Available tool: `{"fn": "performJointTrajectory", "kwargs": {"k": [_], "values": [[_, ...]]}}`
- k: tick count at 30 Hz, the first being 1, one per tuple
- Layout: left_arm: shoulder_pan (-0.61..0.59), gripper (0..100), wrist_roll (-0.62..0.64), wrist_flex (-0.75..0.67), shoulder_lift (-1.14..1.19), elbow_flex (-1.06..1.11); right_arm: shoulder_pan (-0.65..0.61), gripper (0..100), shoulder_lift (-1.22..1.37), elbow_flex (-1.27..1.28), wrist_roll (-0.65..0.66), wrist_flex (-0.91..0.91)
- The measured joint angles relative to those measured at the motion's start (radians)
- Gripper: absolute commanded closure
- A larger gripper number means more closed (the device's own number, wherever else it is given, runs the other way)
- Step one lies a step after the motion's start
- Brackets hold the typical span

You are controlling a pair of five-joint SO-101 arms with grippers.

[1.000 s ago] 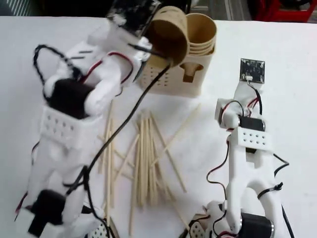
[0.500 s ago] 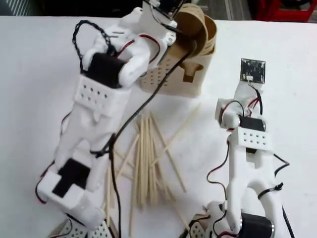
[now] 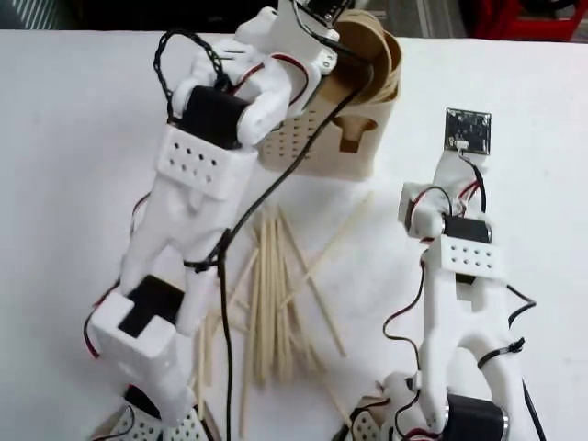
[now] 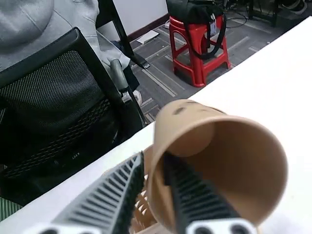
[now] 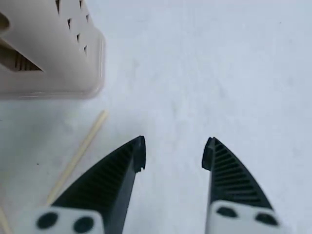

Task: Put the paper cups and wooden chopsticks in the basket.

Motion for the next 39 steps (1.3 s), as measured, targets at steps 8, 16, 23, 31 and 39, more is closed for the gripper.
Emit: {"fn": "performJointTrajectory", "kwargs": {"k": [8, 16, 23, 31, 39], "values": [[0.000, 77, 0.153, -0.101, 0.095, -0.028, 0.000, 79.8, 0.000, 0.000, 0.000, 0.000], [0.000, 77, 0.158, -0.222, 0.120, -0.028, 0.000, 79.8, 0.000, 0.000, 0.000, 0.000], [0.000, 84, 0.158, -0.319, 0.120, -0.028, 0.000, 79.8, 0.000, 0.000, 0.000, 0.000], [0.000, 84, 0.158, -0.373, 0.127, -0.028, 0.000, 79.8, 0.000, 0.000, 0.000, 0.000], [0.000, 85, 0.158, -0.439, 0.265, -0.034, 0.000, 79.8, 0.000, 0.000, 0.000, 0.000]]}}
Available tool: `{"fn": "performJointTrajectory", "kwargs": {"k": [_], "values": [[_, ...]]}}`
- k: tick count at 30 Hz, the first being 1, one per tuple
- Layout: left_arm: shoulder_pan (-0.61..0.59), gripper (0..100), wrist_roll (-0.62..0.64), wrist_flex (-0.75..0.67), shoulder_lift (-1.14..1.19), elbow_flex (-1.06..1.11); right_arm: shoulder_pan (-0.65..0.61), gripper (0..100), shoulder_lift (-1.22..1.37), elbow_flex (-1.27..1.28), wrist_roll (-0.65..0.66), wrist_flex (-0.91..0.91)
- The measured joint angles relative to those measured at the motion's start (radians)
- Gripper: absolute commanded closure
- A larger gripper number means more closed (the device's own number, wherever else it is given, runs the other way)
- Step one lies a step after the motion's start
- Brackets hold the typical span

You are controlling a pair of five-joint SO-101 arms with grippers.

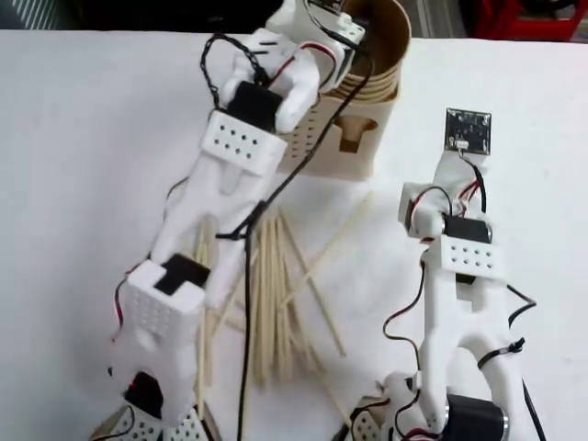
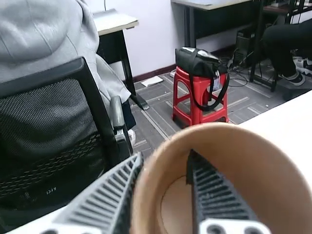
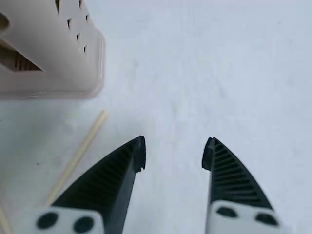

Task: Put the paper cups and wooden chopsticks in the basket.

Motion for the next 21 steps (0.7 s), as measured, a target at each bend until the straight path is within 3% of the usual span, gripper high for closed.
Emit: {"fn": "performJointTrajectory", "kwargs": {"k": [21], "values": [[0.003, 85, 0.000, 0.032, 0.040, -0.216, 0.000, 79.8, 0.000, 0.000, 0.000, 0.000]]}}
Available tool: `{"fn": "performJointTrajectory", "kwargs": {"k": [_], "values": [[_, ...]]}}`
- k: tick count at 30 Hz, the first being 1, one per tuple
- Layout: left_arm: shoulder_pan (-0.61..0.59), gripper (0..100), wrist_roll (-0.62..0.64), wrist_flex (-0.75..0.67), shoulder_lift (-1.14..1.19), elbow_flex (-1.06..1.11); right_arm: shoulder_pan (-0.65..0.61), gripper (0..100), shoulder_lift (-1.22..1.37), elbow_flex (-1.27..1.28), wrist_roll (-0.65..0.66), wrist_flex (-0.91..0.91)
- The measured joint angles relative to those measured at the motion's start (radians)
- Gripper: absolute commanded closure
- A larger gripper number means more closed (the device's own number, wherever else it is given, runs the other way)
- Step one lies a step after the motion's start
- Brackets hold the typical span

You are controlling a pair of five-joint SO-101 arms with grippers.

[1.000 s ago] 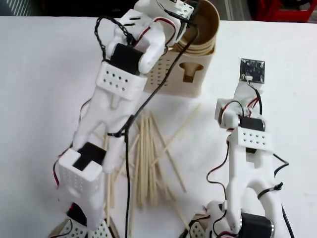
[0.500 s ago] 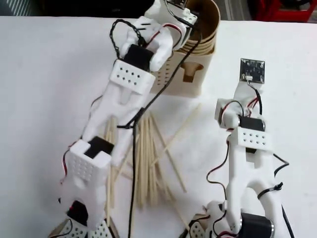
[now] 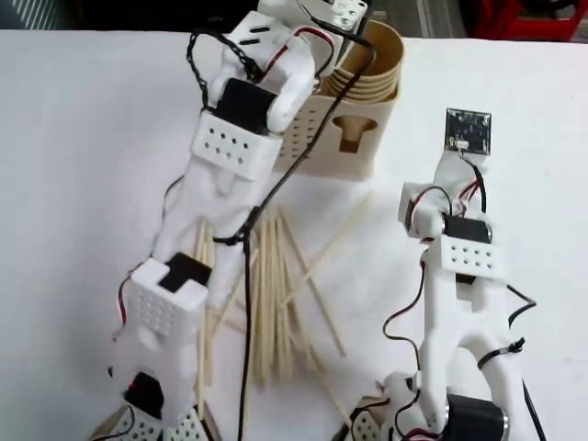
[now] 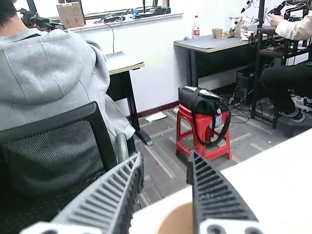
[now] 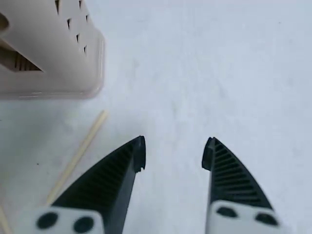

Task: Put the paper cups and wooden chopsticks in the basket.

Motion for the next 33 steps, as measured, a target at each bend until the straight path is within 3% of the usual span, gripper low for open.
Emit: {"fn": "performJointTrajectory", "kwargs": {"k": [8, 20, 29, 33], "values": [[0.000, 85, 0.000, 0.049, 0.054, -0.003, 0.002, 79.8, 0.000, 0.000, 0.000, 0.000], [0.000, 85, -0.106, 0.416, -0.117, -0.003, 0.002, 79.8, -0.006, 0.000, 0.000, 0.000], [-0.041, 85, -0.112, 0.694, -0.344, -0.005, -0.046, 79.8, -0.221, -0.129, 0.000, 0.000], [-0.091, 95, -0.112, 0.796, -0.428, -0.005, -0.138, 80.3, -0.241, -0.233, 0.000, -0.049]]}}
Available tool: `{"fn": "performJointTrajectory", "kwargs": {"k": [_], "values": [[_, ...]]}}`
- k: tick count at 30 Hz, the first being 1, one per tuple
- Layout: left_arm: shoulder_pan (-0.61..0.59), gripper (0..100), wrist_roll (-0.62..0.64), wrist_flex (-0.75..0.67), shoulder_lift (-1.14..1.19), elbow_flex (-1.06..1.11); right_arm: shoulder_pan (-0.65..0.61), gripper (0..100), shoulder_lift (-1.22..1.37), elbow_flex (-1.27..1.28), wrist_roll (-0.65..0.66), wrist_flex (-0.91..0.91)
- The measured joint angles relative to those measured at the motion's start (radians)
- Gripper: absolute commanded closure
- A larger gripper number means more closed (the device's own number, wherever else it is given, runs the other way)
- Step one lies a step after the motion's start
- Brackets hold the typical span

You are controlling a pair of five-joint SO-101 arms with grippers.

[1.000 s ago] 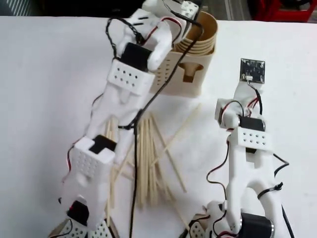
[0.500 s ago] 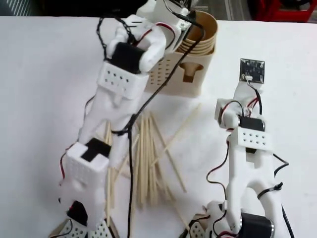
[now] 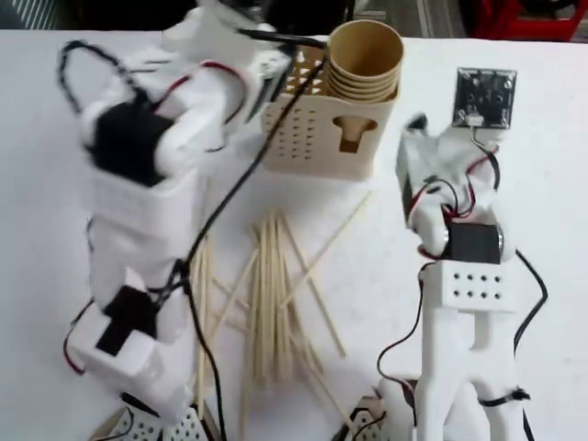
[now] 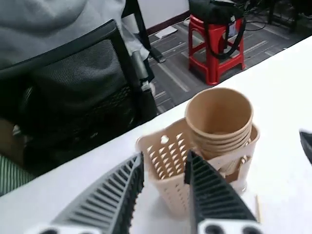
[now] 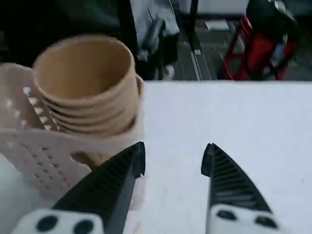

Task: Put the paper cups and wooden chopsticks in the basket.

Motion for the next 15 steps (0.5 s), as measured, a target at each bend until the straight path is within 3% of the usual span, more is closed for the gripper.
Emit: {"fn": "performJointTrajectory", "kwargs": {"k": [5, 7, 10, 15], "values": [[-0.071, 98, 0.000, 0.109, -0.100, 0.000, -0.068, 99.1, 0.089, -0.106, 0.021, -0.130], [-0.103, 98, -0.002, 0.143, -0.146, 0.000, -0.078, 95.7, 0.157, -0.147, 0.069, -0.186], [-0.157, 98, -0.002, 0.181, -0.215, 0.000, -0.106, 98.3, 0.265, -0.206, 0.124, -0.235], [-0.247, 98, -0.002, 0.201, -0.310, -0.002, -0.124, 98.0, 0.417, -0.278, 0.143, -0.259]]}}
